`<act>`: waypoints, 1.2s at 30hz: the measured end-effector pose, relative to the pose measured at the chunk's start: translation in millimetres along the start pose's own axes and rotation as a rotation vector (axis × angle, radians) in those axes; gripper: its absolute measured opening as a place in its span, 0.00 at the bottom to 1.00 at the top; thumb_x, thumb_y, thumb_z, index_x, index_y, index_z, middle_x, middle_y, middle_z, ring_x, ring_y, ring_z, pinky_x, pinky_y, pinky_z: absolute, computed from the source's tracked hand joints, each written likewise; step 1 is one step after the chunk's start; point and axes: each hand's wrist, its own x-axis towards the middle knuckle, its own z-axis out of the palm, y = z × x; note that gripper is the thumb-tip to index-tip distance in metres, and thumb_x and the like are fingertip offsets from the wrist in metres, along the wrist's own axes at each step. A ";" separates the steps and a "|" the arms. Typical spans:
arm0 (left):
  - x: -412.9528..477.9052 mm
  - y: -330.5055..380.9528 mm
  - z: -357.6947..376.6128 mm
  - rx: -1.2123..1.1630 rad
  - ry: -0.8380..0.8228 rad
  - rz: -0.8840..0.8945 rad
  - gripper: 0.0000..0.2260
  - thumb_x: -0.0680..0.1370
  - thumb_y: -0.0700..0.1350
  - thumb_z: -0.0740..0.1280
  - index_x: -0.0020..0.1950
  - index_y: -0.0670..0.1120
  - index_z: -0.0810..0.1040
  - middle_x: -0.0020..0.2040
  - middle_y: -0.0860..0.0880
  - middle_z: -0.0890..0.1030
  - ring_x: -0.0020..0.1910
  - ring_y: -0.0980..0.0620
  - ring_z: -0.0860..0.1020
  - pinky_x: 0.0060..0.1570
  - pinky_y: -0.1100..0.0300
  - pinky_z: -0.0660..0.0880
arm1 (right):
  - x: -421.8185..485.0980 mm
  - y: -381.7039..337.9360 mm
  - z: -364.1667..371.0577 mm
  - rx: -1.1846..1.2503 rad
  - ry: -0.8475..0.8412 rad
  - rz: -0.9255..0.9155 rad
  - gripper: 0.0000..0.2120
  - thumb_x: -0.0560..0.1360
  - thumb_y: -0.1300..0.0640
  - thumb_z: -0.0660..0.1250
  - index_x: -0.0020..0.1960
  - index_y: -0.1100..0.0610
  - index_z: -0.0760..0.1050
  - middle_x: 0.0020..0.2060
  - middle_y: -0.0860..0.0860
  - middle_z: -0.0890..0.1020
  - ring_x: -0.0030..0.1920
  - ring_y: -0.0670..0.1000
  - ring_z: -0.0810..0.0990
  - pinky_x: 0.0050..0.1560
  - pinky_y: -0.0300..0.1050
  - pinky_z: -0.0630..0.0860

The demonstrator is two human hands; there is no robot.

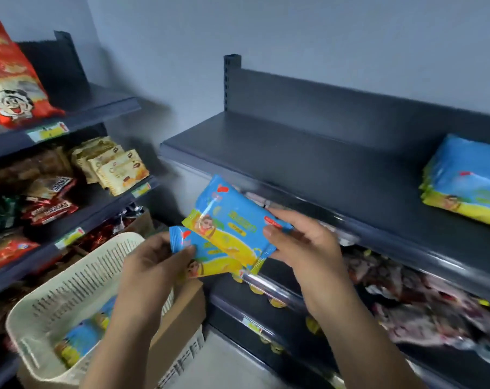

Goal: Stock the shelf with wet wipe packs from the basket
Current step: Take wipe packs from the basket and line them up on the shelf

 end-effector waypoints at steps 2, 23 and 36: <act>-10.0 -0.9 36.1 -0.021 -0.060 0.020 0.06 0.76 0.32 0.71 0.51 0.39 0.84 0.46 0.40 0.87 0.40 0.49 0.85 0.38 0.61 0.82 | -12.1 -11.7 -33.6 -0.026 0.049 -0.032 0.12 0.76 0.65 0.72 0.55 0.52 0.85 0.50 0.56 0.87 0.53 0.60 0.86 0.55 0.62 0.83; -197.7 -8.0 491.3 0.093 -0.664 0.244 0.18 0.72 0.43 0.78 0.39 0.37 0.70 0.33 0.39 0.66 0.34 0.49 0.65 0.36 0.56 0.66 | -148.2 -144.1 -471.6 0.035 0.521 -0.357 0.13 0.61 0.54 0.76 0.46 0.47 0.88 0.45 0.53 0.88 0.48 0.56 0.87 0.49 0.52 0.83; -259.4 -34.4 702.8 0.240 -0.912 0.273 0.10 0.76 0.38 0.72 0.56 0.48 0.85 0.52 0.55 0.87 0.53 0.56 0.84 0.56 0.50 0.82 | -186.7 -160.8 -614.6 0.013 0.841 -0.367 0.11 0.73 0.61 0.73 0.54 0.56 0.85 0.48 0.64 0.85 0.47 0.56 0.87 0.43 0.41 0.82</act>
